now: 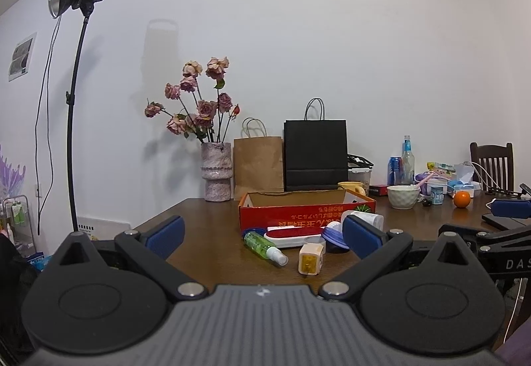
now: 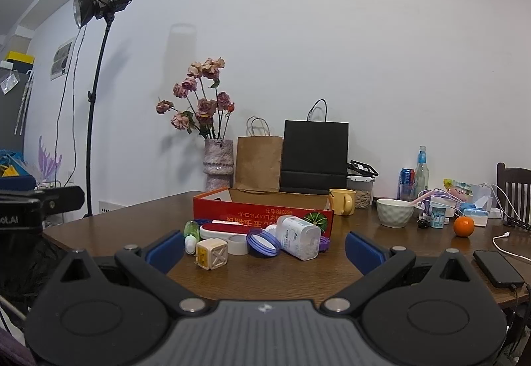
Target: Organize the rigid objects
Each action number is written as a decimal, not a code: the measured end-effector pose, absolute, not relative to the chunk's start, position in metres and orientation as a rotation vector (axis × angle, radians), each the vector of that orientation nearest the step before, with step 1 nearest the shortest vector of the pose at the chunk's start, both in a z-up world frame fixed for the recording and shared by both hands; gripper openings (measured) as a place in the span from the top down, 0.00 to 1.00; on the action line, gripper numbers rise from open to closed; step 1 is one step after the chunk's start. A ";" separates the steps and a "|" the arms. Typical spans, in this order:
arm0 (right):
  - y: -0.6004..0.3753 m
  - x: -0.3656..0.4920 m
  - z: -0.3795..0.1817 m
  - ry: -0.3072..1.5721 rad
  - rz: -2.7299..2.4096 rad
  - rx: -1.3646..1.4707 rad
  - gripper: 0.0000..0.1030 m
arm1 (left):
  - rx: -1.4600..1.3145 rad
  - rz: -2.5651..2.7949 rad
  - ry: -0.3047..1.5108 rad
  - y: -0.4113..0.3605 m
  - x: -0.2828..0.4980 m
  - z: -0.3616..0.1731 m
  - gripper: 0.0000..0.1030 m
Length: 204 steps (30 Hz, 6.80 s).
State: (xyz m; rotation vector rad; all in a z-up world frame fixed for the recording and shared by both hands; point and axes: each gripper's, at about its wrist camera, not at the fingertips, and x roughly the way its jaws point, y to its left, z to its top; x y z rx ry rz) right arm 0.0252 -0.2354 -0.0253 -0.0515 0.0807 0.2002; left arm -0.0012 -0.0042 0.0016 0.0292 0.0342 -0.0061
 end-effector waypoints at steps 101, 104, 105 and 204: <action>-0.222 0.357 -0.068 0.590 0.317 0.396 0.17 | -0.022 -0.161 0.375 -0.024 0.245 -0.045 0.69; -0.222 0.361 -0.073 0.589 0.303 0.427 0.29 | -0.022 -0.156 0.366 -0.022 0.243 -0.043 0.69; -0.221 0.361 -0.074 0.592 0.298 0.420 0.37 | -0.018 -0.155 0.363 -0.021 0.243 -0.043 0.69; -0.224 0.287 0.004 0.316 0.333 -0.021 0.36 | 0.135 0.169 0.340 0.122 0.328 -0.013 0.68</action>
